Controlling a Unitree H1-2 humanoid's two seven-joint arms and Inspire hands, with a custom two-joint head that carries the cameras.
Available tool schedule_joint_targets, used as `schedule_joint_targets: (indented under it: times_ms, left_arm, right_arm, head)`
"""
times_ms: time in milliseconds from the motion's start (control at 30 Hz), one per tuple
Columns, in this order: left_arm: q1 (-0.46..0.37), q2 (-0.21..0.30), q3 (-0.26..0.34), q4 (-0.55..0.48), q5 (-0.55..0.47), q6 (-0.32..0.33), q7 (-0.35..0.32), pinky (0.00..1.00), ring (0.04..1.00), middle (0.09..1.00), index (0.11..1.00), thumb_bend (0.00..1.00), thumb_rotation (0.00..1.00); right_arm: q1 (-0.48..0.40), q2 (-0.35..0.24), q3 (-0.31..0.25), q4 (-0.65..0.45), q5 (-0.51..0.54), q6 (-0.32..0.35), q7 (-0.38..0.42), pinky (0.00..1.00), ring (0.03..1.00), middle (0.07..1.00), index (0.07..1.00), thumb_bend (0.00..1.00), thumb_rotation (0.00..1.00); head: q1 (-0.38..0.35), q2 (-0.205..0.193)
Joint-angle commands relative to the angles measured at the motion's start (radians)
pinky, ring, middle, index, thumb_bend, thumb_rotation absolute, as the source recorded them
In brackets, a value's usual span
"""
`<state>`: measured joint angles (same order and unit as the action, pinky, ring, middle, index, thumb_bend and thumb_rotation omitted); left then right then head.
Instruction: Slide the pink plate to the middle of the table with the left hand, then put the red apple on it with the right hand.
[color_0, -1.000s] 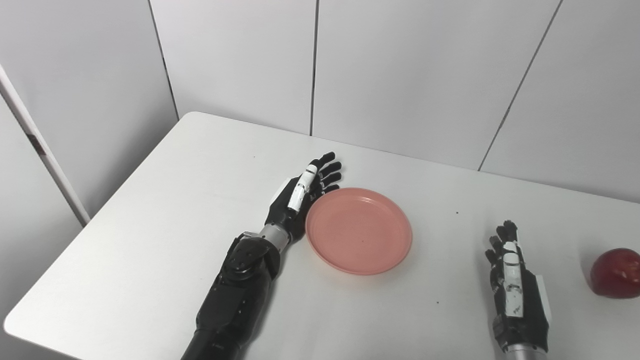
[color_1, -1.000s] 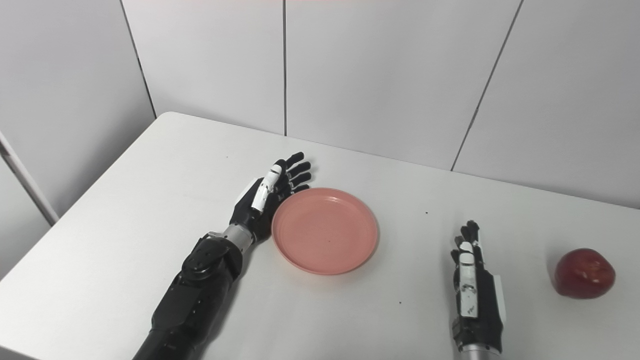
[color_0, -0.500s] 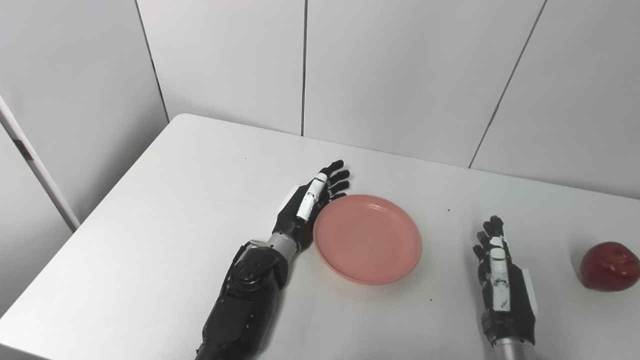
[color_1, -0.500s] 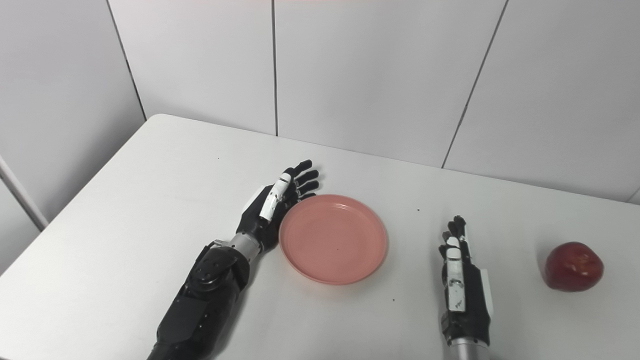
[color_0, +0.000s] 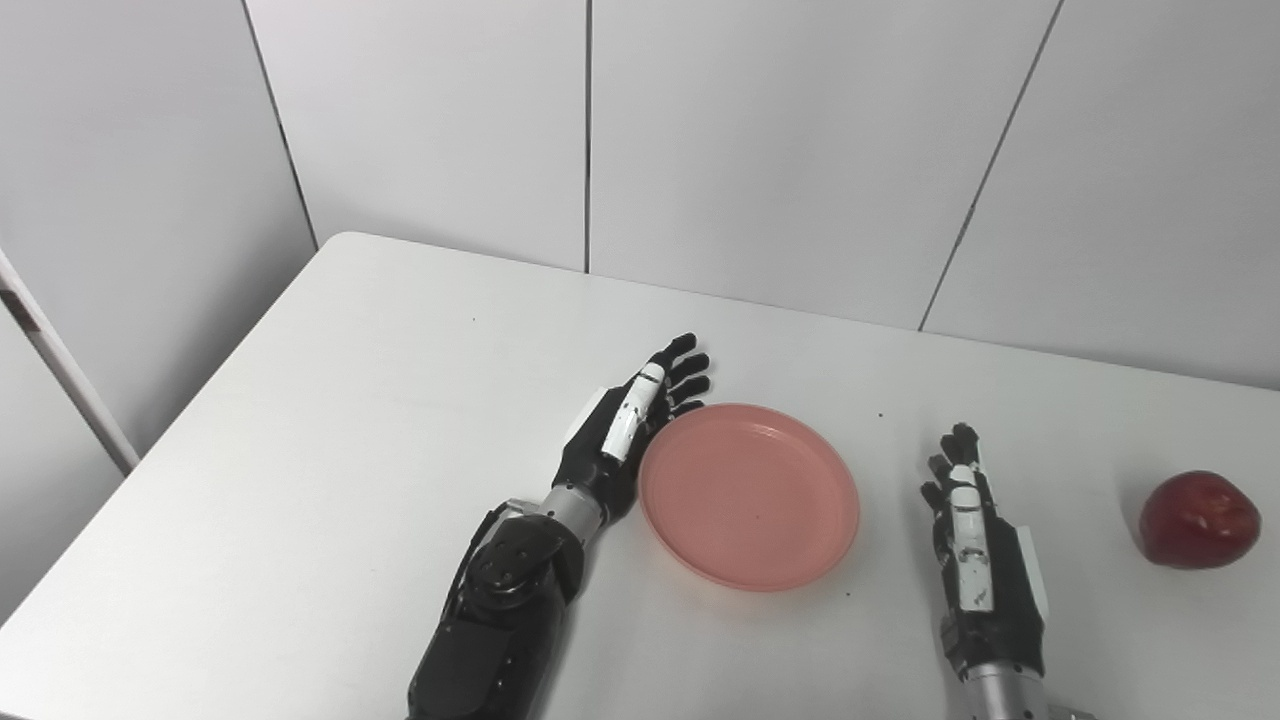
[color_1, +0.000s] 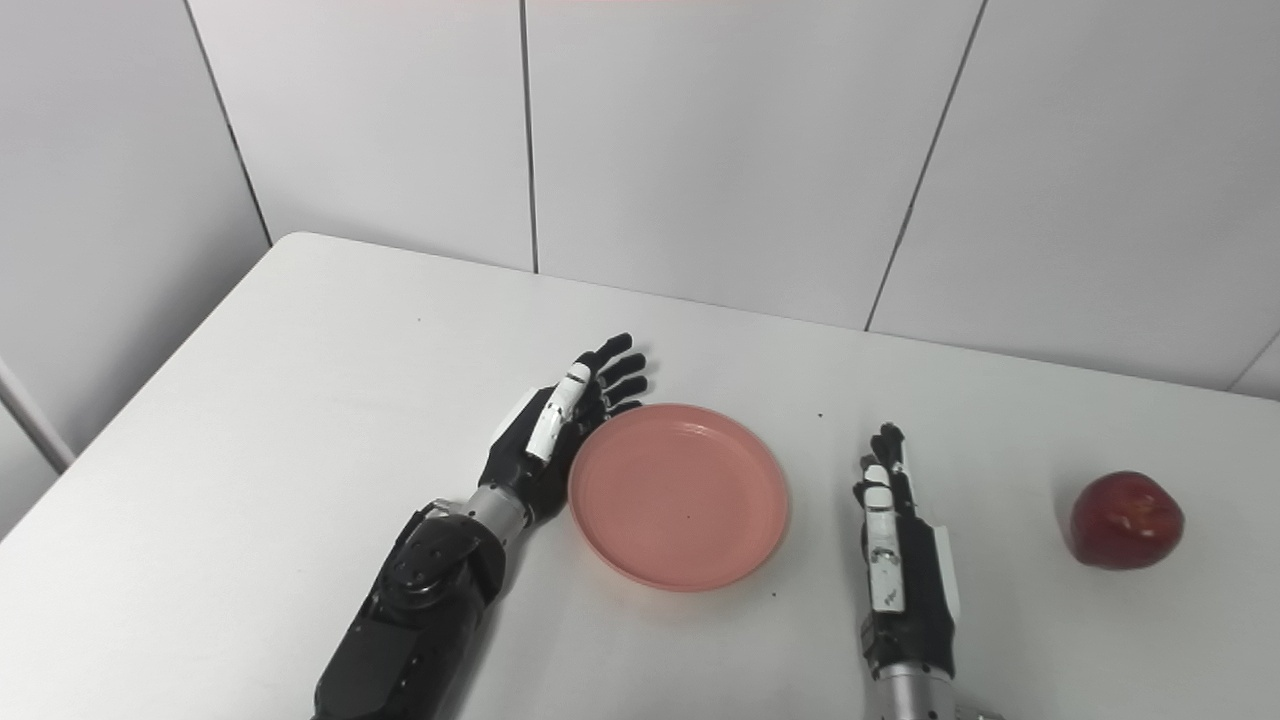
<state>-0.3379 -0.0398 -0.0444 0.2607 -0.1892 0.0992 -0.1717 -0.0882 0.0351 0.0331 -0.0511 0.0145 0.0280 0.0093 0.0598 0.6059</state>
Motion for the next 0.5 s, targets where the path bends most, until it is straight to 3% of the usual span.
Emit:
schedule_joint_targets:
  times_ms: [0, 467]
  left_arm:
    - [0.037, 0.000, -0.009, 0.029, 0.009, 0.032, -0.006, 0.91, 0.915, 0.920, 0.911, 0.36, 1.00]
    - [0.036, -0.010, 0.014, 0.046, 0.008, 0.008, 0.008, 0.92, 0.923, 0.930, 0.919, 0.34, 1.00]
  right_arm:
    - [-0.037, 0.012, 0.005, -0.035, -0.008, 0.007, -0.006, 0.99, 0.987, 0.995, 0.994, 0.22, 1.00]
    - [-0.052, 0.020, 0.003, -0.025, -0.015, -0.002, -0.018, 0.99, 0.986, 0.995, 0.997, 0.20, 1.00]
  head:
    - [-0.010, 0.001]
    - [-0.066, 0.009]
